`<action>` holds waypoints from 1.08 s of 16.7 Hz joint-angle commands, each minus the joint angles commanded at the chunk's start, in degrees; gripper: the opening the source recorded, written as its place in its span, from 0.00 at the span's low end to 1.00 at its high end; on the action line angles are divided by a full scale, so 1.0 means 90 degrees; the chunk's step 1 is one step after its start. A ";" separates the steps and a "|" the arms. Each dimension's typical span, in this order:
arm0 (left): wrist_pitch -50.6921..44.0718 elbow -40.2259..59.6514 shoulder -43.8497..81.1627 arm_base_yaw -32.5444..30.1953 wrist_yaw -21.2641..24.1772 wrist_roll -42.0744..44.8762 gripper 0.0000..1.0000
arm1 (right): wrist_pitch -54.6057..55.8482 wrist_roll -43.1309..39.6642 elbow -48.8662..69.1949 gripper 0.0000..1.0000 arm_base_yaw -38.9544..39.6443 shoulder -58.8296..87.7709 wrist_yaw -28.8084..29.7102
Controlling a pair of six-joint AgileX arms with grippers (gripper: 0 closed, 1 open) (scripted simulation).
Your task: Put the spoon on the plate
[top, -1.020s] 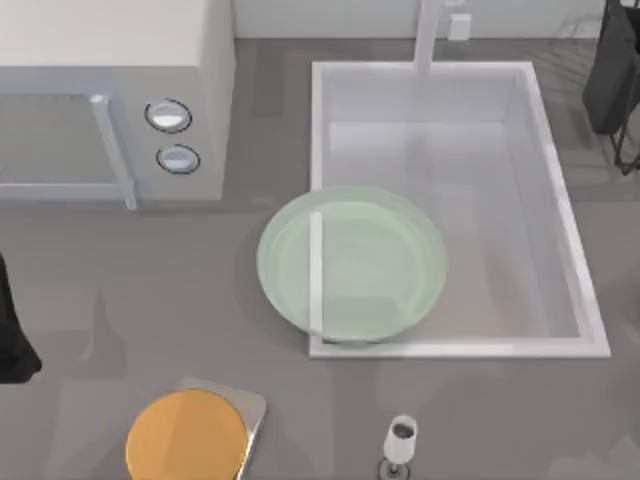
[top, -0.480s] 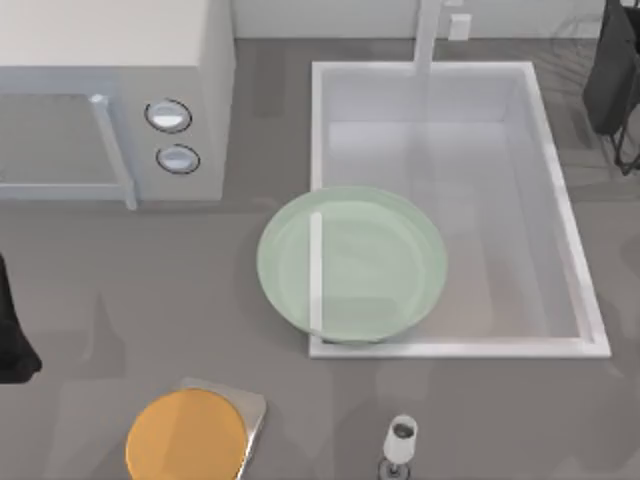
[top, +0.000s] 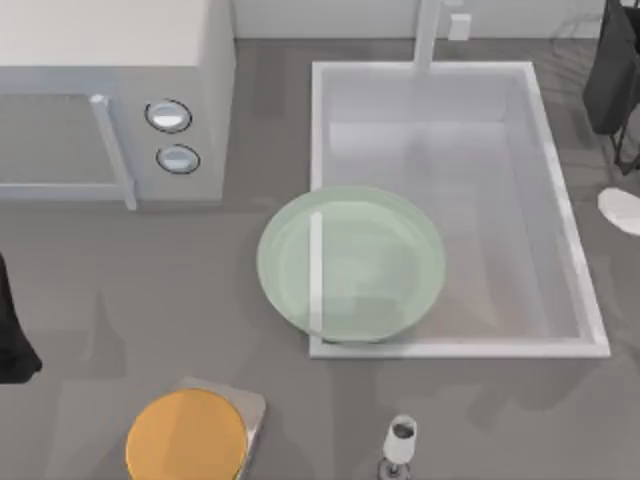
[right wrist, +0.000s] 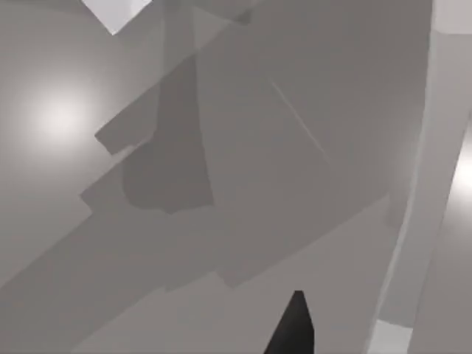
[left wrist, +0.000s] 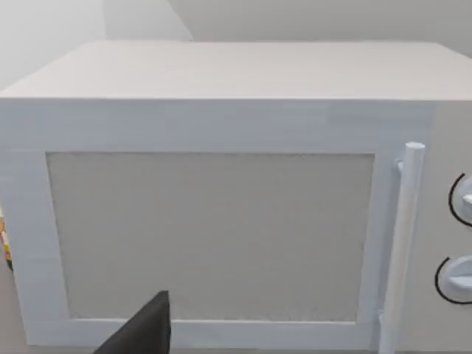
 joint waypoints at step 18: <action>0.0000 0.0000 0.0000 0.0000 0.0000 0.0000 1.00 | -0.1457 -0.0119 0.6463 0.00 0.4503 0.4643 0.0019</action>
